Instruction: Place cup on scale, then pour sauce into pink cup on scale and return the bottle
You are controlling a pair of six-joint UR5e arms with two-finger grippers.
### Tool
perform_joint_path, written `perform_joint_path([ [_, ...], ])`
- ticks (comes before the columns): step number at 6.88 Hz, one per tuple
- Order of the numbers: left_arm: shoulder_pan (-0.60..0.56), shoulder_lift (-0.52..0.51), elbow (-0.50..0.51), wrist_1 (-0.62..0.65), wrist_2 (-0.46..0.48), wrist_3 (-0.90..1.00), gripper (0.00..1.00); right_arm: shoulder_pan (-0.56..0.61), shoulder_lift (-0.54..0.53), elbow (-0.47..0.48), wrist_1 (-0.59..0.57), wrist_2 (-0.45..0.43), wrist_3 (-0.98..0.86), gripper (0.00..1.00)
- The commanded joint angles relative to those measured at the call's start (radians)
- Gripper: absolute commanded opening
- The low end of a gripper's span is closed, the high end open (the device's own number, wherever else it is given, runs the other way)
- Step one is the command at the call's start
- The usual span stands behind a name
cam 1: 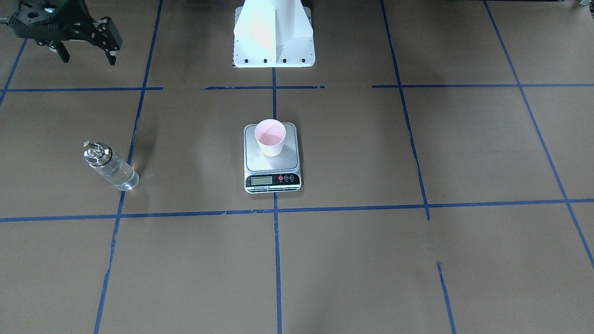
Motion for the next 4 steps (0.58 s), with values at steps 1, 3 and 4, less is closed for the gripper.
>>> perform_joint_path([
  [1, 0.000, -0.001, -0.015, 0.021, 0.000, 0.000, 1.00, 0.229, 0.095, -0.099, -0.095, 0.122, -0.267, 1.00],
  [3, 0.000, 0.004, -0.024, 0.024, 0.000, 0.000, 1.00, 0.433, 0.092, -0.242, -0.093, 0.264, -0.570, 1.00],
  [4, 0.000, 0.002, -0.024, 0.026, -0.002, 0.000, 1.00, 0.527, 0.083, -0.332, -0.093, 0.316, -0.734, 1.00],
])
